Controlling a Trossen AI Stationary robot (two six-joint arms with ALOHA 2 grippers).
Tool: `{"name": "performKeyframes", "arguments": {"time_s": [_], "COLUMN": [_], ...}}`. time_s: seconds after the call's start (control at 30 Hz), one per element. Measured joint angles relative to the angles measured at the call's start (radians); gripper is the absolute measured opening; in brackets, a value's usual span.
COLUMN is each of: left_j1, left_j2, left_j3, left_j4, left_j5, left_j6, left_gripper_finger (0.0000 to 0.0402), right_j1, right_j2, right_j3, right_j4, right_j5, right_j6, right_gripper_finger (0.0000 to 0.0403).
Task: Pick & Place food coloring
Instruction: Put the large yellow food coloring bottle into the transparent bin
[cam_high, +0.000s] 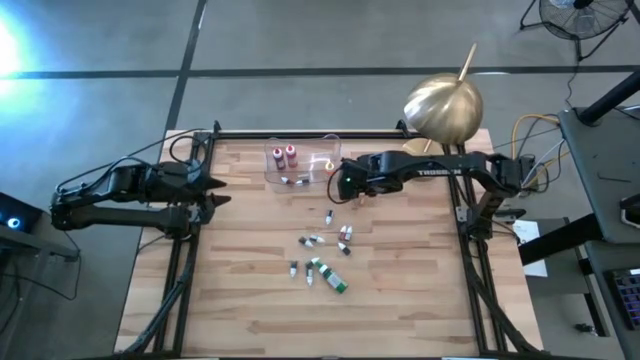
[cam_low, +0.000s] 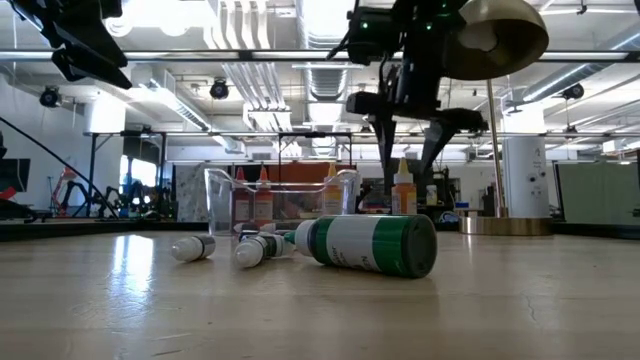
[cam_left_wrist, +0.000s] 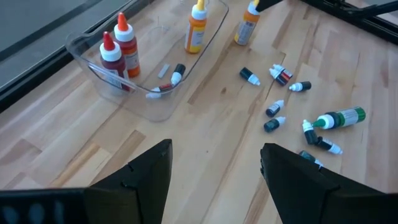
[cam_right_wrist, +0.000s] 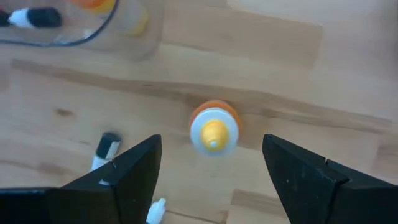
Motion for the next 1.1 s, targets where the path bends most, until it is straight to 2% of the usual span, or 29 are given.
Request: {"name": "performKeyframes", "arguments": {"time_s": [0.17,0.3,0.67,0.87,0.97,1.1], "left_j1": [0.0,0.0,0.0,0.0,0.0,0.0], "left_j2": [0.0,0.0,0.0,0.0,0.0,0.0], "left_j3": [0.0,0.0,0.0,0.0,0.0,0.0], "left_j4": [-0.001,-0.002,-0.002,-0.002,-0.002,-0.002], "left_j5": [0.0,-0.002,-0.003,-0.003,-0.003,-0.003], "left_j6": [0.002,0.004,0.036,0.053,0.053,0.053], "left_gripper_finger": [0.0218,0.0218,0.0218,0.0218,0.0218,0.0218], "right_j1": [-0.012,-0.013,-0.02,-0.02,-0.01,0.017], "right_j2": [0.041,0.052,0.051,0.05,0.048,0.047], "right_j3": [-0.001,-0.001,-0.001,-0.001,0.014,0.119], "right_j4": [0.01,0.009,0.009,0.01,-0.009,-0.064], "right_j5": [0.0,0.014,0.005,-0.001,-0.001,0.024], "right_j6": [-0.068,-0.075,-0.08,-0.098,-0.101,-0.102], "right_gripper_finger": [0.0272,0.0253,0.0171,0.0111,0.0106,0.0106]}}
